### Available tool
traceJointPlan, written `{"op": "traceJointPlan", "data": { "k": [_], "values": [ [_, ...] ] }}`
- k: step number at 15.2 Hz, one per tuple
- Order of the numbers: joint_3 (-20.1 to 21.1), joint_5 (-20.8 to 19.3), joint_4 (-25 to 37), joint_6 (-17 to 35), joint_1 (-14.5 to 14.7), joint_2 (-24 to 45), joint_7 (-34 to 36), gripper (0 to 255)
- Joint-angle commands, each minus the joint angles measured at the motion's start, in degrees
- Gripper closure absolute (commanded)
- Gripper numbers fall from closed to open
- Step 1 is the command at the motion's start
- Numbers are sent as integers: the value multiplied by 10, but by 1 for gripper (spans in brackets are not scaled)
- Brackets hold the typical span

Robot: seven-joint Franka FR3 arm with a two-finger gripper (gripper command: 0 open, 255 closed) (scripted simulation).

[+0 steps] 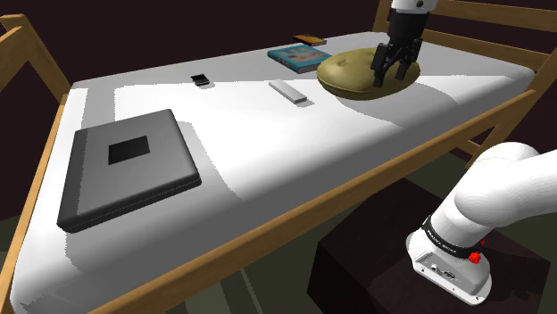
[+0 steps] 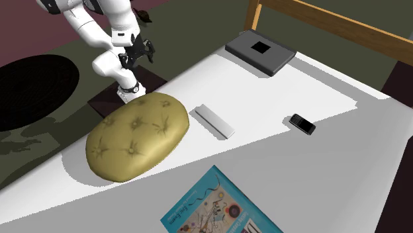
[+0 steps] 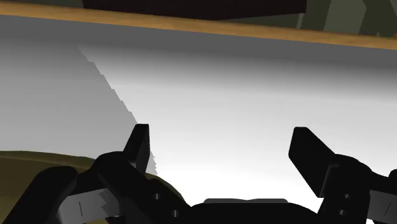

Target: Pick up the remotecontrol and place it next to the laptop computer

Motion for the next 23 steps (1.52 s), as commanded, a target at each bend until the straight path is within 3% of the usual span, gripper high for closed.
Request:
{"op": "traceJointPlan", "data": {
  "k": [1, 12, 23],
  "values": [
    [0, 0, 0, 0, 0, 0, 0, 0],
    [14, 9, 126, 110, 8, 236, 26, 0],
    [21, 9, 351, 135, 14, 485, 48, 0]
  ]
}}
